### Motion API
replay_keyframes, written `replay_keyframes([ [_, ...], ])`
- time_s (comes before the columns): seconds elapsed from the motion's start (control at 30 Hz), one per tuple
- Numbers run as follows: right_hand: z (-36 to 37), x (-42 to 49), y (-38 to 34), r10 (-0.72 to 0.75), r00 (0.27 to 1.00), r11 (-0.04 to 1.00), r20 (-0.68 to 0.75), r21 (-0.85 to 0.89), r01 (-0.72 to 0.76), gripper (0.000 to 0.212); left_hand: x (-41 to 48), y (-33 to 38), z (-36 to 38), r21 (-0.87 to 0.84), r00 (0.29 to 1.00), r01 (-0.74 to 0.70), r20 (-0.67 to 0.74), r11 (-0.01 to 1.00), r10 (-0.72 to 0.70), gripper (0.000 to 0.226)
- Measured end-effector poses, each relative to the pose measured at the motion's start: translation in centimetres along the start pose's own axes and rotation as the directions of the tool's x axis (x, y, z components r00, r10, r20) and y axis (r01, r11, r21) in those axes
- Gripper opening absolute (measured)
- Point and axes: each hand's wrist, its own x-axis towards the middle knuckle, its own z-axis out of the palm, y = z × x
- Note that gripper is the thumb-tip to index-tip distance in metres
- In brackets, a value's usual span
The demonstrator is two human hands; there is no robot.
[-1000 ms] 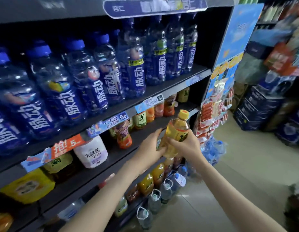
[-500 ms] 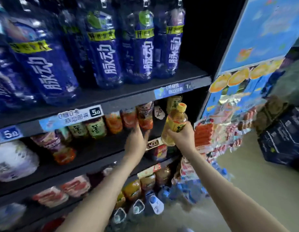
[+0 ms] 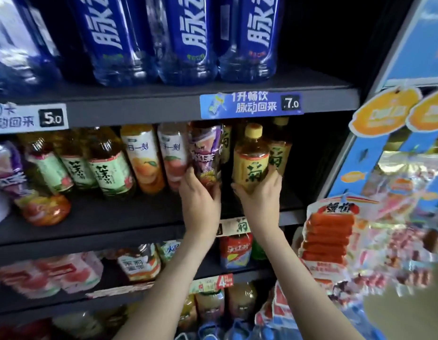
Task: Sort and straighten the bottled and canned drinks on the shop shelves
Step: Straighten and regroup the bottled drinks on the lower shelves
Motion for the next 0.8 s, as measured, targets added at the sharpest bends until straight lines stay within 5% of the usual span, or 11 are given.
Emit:
replay_keyframes([
  [0.23, 1.5, 0.5, 0.3, 0.018, 0.999, 0.988, 0.033, -0.152, -0.013, 0.087, 0.1, 1.2, 0.6, 0.041, 0.999, 0.046, -0.019, 0.998, -0.045, 0.065],
  [0.43, 1.4, 1.4, -1.1, 0.153, 0.983, 0.974, 0.100, -0.185, -0.133, 0.083, 0.3, 2.8, -0.9, 0.040, 0.976, 0.162, 0.142, 0.986, -0.166, 0.069],
  [0.6, -0.4, -1.0, -3.6, 0.067, 0.997, 0.996, 0.048, 0.052, -0.070, 0.073, -0.9, 3.0, -5.4, 0.052, 0.949, 0.138, 0.280, 0.989, -0.147, 0.070],
  [0.7, -0.5, -2.4, -5.1, 0.047, 0.980, 0.970, 0.192, 0.224, -0.090, 0.058, -1.1, 2.4, -8.1, 0.098, 0.934, 0.150, 0.313, 0.984, -0.173, 0.065],
  [0.8, -0.2, -3.0, -5.8, 0.063, 0.950, 0.958, 0.307, 0.250, -0.144, 0.065, -1.0, 1.4, -10.1, 0.186, 0.910, 0.147, 0.359, 0.971, -0.207, 0.059],
])
